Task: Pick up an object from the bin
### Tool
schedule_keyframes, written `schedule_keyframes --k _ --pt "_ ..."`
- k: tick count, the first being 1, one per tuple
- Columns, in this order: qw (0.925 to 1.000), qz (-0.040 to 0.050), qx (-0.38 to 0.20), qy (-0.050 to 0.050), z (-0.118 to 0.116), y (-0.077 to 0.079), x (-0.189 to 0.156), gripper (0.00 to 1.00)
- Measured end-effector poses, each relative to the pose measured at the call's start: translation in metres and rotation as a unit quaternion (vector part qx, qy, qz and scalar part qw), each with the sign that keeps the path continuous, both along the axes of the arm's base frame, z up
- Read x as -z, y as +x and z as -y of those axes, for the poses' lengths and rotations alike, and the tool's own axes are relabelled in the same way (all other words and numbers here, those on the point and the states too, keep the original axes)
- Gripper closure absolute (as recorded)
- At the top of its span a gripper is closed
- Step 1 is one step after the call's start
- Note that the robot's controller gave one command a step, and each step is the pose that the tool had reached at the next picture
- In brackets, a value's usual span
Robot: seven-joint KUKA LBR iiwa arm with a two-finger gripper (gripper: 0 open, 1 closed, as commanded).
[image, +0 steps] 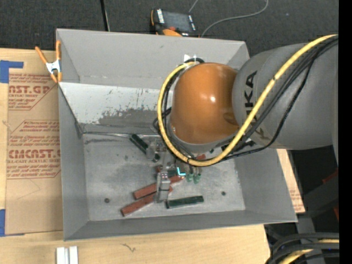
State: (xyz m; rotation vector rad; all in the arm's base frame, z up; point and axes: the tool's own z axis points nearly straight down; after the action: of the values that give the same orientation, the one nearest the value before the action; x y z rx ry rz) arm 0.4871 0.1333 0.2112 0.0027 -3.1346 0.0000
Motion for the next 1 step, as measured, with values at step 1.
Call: schedule_keyframes --k 1 --pt "0.9794 0.0049 -0.202 0.001 0.0114 0.0049 0.1427 0.0"
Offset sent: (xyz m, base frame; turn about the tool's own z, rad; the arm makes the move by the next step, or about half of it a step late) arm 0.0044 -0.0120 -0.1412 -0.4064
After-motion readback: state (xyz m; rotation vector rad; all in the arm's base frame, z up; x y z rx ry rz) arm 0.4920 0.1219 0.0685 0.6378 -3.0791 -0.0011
